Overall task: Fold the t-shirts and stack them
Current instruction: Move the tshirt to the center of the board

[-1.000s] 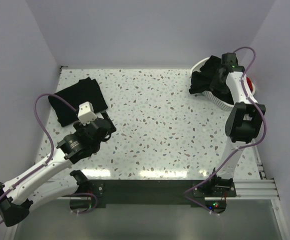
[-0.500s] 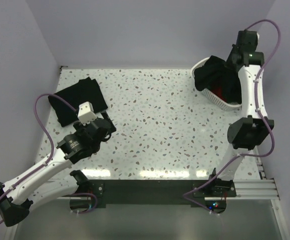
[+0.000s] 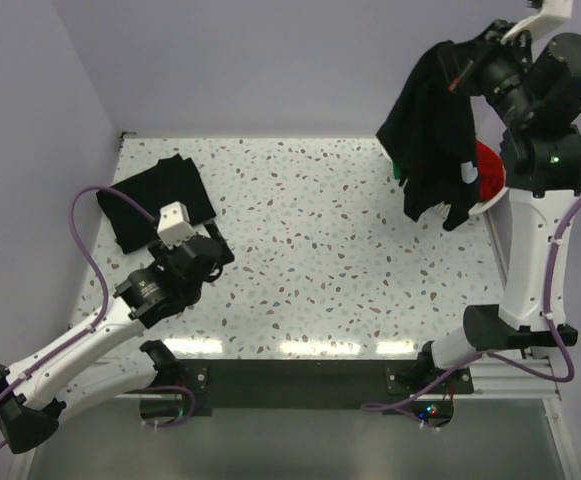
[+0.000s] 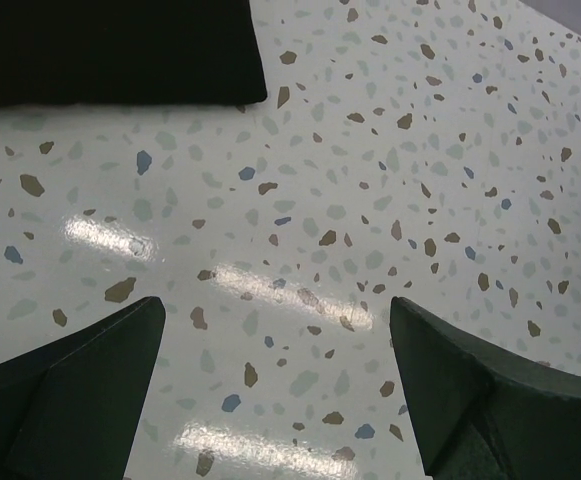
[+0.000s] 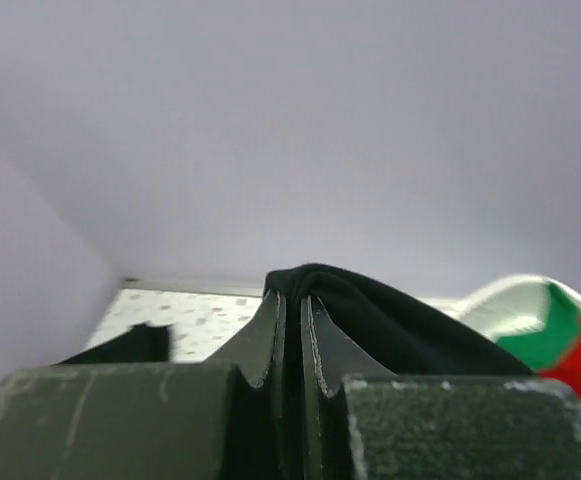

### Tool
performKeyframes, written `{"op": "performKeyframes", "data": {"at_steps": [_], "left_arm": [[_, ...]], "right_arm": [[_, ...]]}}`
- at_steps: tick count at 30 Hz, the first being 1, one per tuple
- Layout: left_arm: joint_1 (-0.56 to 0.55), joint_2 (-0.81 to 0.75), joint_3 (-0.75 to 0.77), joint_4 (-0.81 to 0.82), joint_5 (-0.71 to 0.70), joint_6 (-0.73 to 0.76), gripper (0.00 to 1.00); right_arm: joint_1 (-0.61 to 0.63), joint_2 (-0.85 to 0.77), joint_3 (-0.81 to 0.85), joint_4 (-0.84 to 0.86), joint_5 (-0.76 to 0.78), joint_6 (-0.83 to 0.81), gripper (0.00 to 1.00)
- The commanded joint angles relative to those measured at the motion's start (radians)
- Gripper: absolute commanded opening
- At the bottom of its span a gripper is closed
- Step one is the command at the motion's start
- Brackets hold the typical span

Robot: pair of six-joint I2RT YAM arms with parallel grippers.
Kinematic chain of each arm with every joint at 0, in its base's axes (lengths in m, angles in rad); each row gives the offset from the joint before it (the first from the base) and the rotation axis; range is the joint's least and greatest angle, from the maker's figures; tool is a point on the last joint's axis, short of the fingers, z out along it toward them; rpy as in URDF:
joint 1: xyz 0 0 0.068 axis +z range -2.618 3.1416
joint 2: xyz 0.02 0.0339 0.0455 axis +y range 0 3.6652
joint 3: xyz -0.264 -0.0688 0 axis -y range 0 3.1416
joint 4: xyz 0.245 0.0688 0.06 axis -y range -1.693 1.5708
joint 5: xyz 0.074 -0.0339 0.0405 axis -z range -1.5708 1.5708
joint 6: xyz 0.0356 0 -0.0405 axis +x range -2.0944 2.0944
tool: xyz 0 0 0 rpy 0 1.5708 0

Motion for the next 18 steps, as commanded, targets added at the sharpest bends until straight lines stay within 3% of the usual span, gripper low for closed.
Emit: {"op": "performKeyframes", "data": {"at_steps": [1,5,10,15,16,17,18], "left_arm": [[0.003,-0.002,-0.007,0.082,-0.012,0.038,1.00],[0.003,0.012,-0.009,0.105,-0.006,0.046,1.00],[0.003,0.035,-0.010,0.117,0.004,0.046,1.00],[0.003,0.070,-0.001,0.139,0.022,0.084,1.00],[0.003,0.073,0.002,0.139,0.024,0.090,1.00],[0.003,0.087,0.004,0.139,0.028,0.098,1.00],[0.003,0.094,0.002,0.142,0.040,0.102,1.00]], "right_arm": [[0.123,0.043,0.108,0.085,-0.197,0.043,0.00],[0.151,0.022,0.119,0.169,-0.309,0.175,0.00],[0.149,-0.073,-0.056,0.190,-0.277,0.211,0.00],[0.142,-0.157,-0.359,-0.034,0.042,0.200,0.00],[0.136,-0.170,-0.425,-0.057,0.164,0.215,0.00],[0.117,-0.183,-0.570,-0.082,0.200,0.245,0.07],[0.103,-0.203,-0.644,-0.083,0.228,0.255,0.23]]}}
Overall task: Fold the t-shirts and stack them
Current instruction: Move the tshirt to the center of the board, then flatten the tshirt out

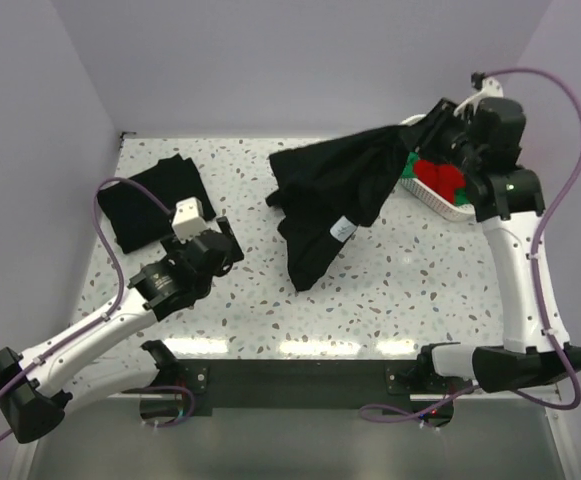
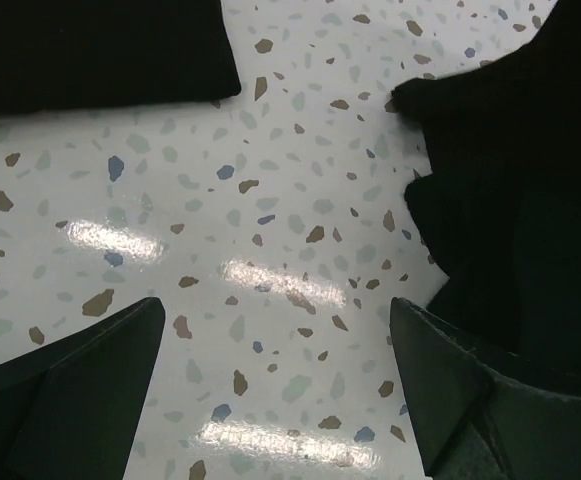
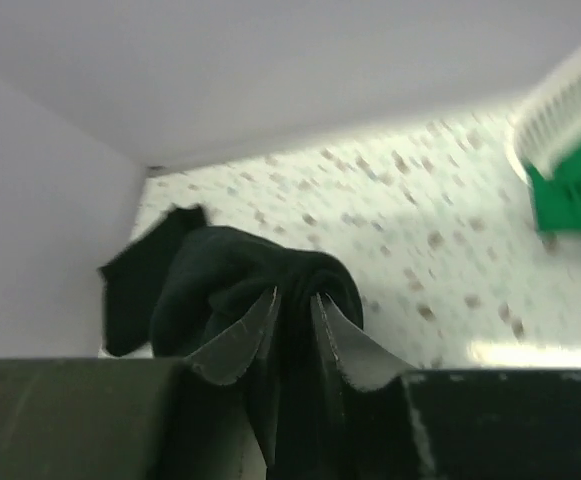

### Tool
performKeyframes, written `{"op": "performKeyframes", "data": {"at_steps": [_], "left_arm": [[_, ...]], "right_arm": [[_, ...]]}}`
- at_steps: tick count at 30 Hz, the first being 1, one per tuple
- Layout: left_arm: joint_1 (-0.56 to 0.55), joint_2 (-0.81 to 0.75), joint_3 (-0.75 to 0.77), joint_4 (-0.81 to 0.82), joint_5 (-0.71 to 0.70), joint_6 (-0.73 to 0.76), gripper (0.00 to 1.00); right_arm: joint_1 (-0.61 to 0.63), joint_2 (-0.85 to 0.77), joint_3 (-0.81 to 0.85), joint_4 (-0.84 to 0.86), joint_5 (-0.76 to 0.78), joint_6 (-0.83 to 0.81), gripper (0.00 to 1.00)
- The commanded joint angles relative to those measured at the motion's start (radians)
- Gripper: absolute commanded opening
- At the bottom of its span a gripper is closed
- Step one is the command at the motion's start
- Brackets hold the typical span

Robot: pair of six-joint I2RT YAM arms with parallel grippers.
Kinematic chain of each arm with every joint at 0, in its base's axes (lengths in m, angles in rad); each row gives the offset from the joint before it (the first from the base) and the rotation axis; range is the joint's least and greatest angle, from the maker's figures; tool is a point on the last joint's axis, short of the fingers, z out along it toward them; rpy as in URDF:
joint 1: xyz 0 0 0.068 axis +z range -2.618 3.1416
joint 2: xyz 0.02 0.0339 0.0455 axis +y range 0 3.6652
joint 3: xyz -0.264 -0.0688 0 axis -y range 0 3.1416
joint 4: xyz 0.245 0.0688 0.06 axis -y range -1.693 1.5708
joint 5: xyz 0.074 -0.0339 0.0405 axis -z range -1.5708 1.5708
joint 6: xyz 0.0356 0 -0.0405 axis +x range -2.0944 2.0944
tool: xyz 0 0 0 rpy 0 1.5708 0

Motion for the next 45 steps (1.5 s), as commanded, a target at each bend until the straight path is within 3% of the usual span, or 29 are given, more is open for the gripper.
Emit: {"op": "performKeyframes", "data": {"at_steps": [1,2,5,8,14,21,27,41,45], "left_arm": [[0.003,0.032,0.001,0.045,0.020,0.040,1.00],[0.003,0.039,-0.002,0.051,0.047,0.052,1.00],[0.003,0.075,-0.027,0.094,0.096,0.076,0.99],[0.003,0.122,-0.044,0.152,0.167,0.101,0.98],[0.003,0.265,-0.065,0.370,0.382,0.181,0.91],[0.003,0.478,0.039,0.500,0.549,0.267,0.86],[0.003,0.677,0.171,0.503,0.641,0.291,0.80],[0.001,0.807,0.240,0.488,0.670,0.288,0.80],[0.003,0.822,0.249,0.499,0.675,0.287,0.75]], "right_arm": [[-0.069,-0.016,-0.254,-0.111,0.235,0.063,0.51],[-0.085,-0.014,-0.372,-0.114,0.225,0.078,0.63],[-0.100,0.016,-0.540,-0.125,0.174,0.082,0.74],[-0.094,0.003,-0.684,-0.070,0.084,0.094,0.74],[-0.080,-0.065,-0.844,-0.013,0.070,0.088,0.74],[-0.076,-0.037,-0.902,0.002,0.148,0.039,0.75],[-0.076,-0.014,-0.931,0.002,0.182,0.042,0.75],[-0.077,0.104,-0.950,0.036,0.249,0.003,0.75],[-0.077,0.122,-0.953,0.048,0.251,-0.004,0.75]]}}
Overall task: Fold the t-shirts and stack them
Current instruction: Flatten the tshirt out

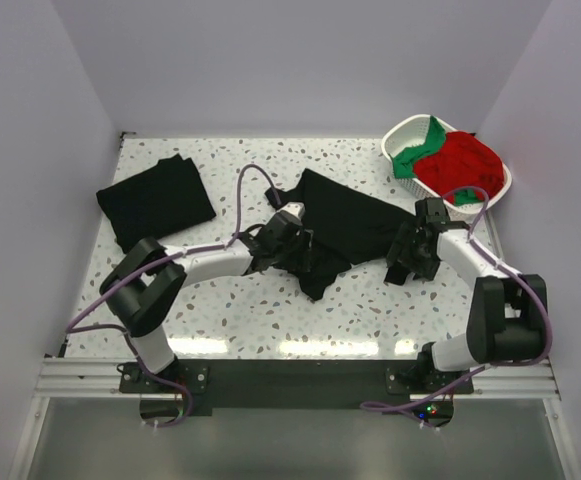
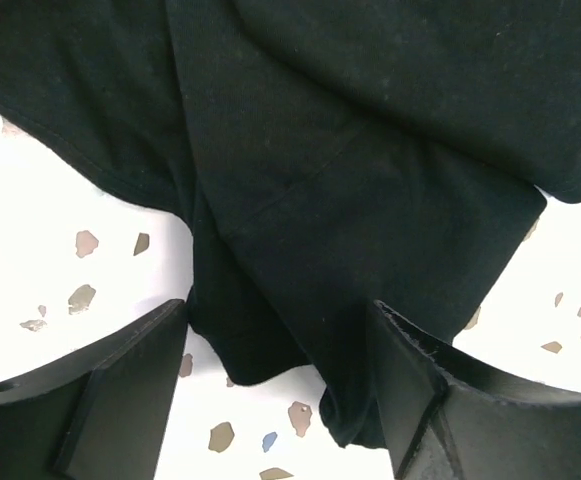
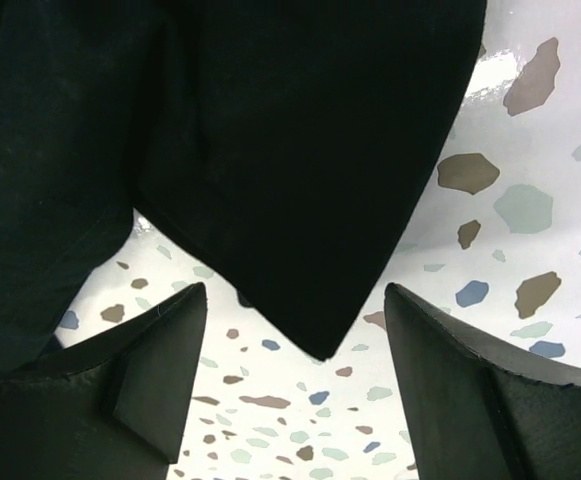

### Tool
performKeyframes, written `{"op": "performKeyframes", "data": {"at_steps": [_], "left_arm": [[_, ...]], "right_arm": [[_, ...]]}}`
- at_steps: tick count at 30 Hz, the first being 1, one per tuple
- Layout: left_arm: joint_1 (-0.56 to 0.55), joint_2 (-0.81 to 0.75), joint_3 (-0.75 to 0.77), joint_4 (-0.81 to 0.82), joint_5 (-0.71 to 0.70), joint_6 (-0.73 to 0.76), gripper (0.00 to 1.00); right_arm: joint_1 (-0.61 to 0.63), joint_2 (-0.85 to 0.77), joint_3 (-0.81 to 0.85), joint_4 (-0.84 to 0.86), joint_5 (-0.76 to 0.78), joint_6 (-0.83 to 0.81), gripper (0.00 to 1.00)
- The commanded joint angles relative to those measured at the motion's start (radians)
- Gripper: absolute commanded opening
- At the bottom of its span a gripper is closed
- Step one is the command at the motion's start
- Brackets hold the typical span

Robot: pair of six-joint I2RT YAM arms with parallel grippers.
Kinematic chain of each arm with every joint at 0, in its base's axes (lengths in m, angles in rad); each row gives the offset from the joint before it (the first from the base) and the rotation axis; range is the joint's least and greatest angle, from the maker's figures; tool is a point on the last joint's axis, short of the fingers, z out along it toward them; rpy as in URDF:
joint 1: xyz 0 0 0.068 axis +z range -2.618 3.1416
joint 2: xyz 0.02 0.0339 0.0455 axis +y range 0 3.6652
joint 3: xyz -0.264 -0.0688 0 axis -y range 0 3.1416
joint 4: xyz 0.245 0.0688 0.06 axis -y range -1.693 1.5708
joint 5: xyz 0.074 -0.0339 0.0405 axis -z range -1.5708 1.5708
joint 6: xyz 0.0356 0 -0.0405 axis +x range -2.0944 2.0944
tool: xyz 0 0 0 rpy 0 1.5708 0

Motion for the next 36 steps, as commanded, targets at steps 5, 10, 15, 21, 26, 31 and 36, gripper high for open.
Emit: {"op": "performKeyframes", "data": {"at_steps": [5,10,15,21,26,31,36], "left_arm": [[0.003,0.022,0.066,0.053,0.026,0.029,0.61],[0.004,0.043,0.075,0.059,0.029,0.042,0.32],[0.012,0.042,0.087,0.045,0.015,0.051,0.03],[0.076,-0.046,0.081,0.005,-0.021,0.059,0.00],[0.118,-0.182,0.092,-0.050,-0.098,0.100,0.00],[0.147,-0.332,0.092,-0.156,-0.253,0.138,0.00],[0.148,-0.483,0.049,-0.310,-0.414,0.128,0.00]], "right_arm": [[0.000,0.023,-0.006,0.045,0.050,-0.013,0.73],[-0.016,0.019,-0.015,0.069,0.039,-0.023,0.62],[-0.043,0.026,-0.013,0.076,0.019,-0.042,0.42],[-0.115,-0.035,0.009,0.037,-0.022,-0.043,0.08],[-0.140,-0.121,0.079,-0.062,-0.042,-0.040,0.00],[-0.140,-0.230,0.186,-0.170,-0.038,-0.014,0.00],[-0.140,-0.363,0.229,-0.260,0.010,0.000,0.00]]}}
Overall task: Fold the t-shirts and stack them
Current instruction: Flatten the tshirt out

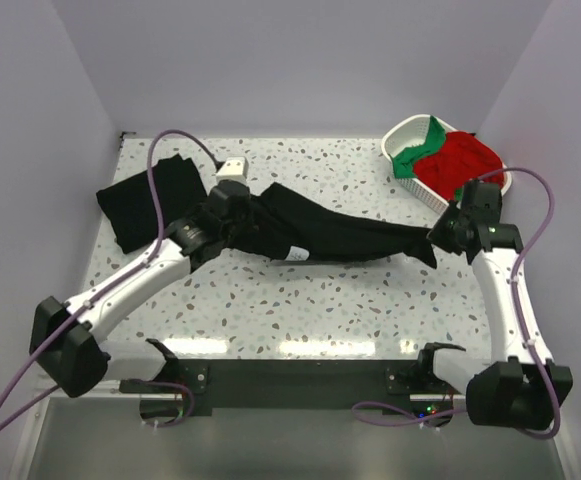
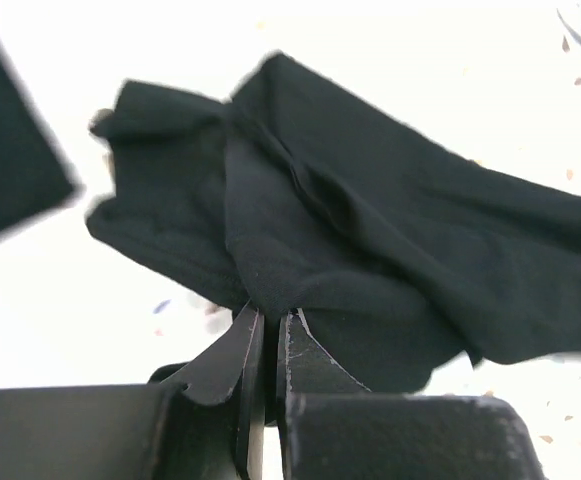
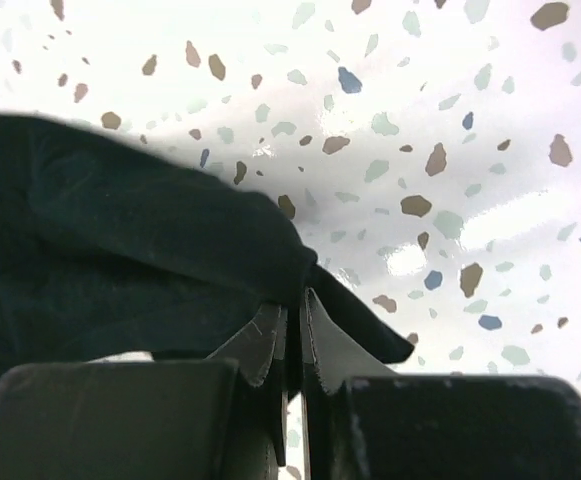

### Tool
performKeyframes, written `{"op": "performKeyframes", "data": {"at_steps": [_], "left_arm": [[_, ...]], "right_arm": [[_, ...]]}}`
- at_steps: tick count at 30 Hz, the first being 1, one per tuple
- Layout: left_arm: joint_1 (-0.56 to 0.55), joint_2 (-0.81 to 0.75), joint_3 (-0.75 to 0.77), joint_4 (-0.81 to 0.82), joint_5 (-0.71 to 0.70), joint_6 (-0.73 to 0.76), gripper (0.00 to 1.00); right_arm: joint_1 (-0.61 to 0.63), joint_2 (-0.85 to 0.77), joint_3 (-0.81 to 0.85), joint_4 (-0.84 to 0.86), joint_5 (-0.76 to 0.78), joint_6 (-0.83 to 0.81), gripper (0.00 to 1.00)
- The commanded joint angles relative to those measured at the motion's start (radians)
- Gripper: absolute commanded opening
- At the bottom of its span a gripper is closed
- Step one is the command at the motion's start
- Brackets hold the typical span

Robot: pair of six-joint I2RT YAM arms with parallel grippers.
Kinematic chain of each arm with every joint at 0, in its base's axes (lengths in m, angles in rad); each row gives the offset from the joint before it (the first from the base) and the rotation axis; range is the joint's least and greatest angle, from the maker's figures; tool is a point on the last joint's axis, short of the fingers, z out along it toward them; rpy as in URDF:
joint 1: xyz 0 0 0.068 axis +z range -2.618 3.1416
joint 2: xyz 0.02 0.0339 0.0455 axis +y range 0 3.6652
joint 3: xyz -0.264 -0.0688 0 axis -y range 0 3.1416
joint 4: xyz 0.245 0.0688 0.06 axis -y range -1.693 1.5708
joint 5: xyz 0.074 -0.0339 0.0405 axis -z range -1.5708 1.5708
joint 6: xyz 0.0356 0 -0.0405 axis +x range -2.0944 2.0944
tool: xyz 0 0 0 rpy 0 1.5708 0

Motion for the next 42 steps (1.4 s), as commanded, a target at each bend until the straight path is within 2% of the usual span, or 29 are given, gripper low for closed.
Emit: {"op": "performKeyframes", "data": {"at_steps": [1,6,7,9,10,11,13,14,16,19,20,23,28,32,35,42], "left_arm": [[0.006,-0.131,-0.034,-0.137,-0.183,0.004,0.00],[0.006,-0.253,-0.155,-0.308,-0.238,-0.136,0.00],[0.006,-0.279,-0.194,-0.329,-0.234,-0.178,0.07],[0.006,-0.296,-0.225,-0.401,-0.223,-0.222,0.22],[0.006,-0.309,-0.243,-0.423,-0.226,-0.245,0.40],[0.006,-0.317,-0.251,-0.441,-0.225,-0.269,0.47],[0.006,-0.335,-0.260,-0.449,-0.223,-0.265,0.60],[0.006,-0.337,-0.257,-0.440,-0.220,-0.253,0.61],[0.006,-0.320,-0.237,-0.389,-0.211,-0.221,0.62],[0.006,-0.249,-0.194,-0.288,-0.166,-0.124,0.51],[0.006,-0.225,-0.183,-0.232,-0.150,-0.110,0.50],[0.006,-0.121,-0.150,-0.143,-0.065,-0.062,0.50],[0.020,0.058,-0.088,-0.109,-0.036,-0.058,0.51],[0.104,0.094,-0.094,-0.037,-0.021,-0.012,0.51],[0.176,0.108,-0.099,0.089,0.070,0.050,0.51],[0.244,0.271,-0.030,0.160,0.208,0.125,0.51]], "right_arm": [[-0.005,-0.075,0.028,-0.106,0.035,0.017,0.01],[-0.005,-0.114,-0.106,-0.129,0.055,0.029,0.08],[-0.005,-0.109,-0.126,-0.132,0.046,0.032,0.13],[-0.005,-0.100,-0.177,-0.132,0.037,0.040,0.32],[-0.005,-0.097,-0.191,-0.129,0.031,0.043,0.37],[-0.006,-0.098,-0.209,-0.120,0.024,0.045,0.48],[-0.005,-0.102,-0.222,-0.109,0.015,0.048,0.55],[-0.005,-0.103,-0.229,-0.097,0.011,0.049,0.57],[-0.005,-0.091,-0.232,-0.091,0.006,0.049,0.62],[-0.005,-0.072,-0.243,-0.072,-0.032,0.045,0.64],[-0.005,-0.071,-0.257,-0.057,-0.034,0.045,0.64],[-0.005,-0.082,-0.310,-0.040,-0.040,0.052,0.65],[-0.005,-0.112,-0.367,-0.022,-0.066,0.080,0.66],[-0.005,-0.135,-0.358,-0.031,-0.068,0.077,0.68],[-0.005,-0.129,-0.349,-0.032,-0.074,0.074,0.68],[-0.005,-0.120,-0.344,-0.019,-0.098,0.083,0.68]]}}
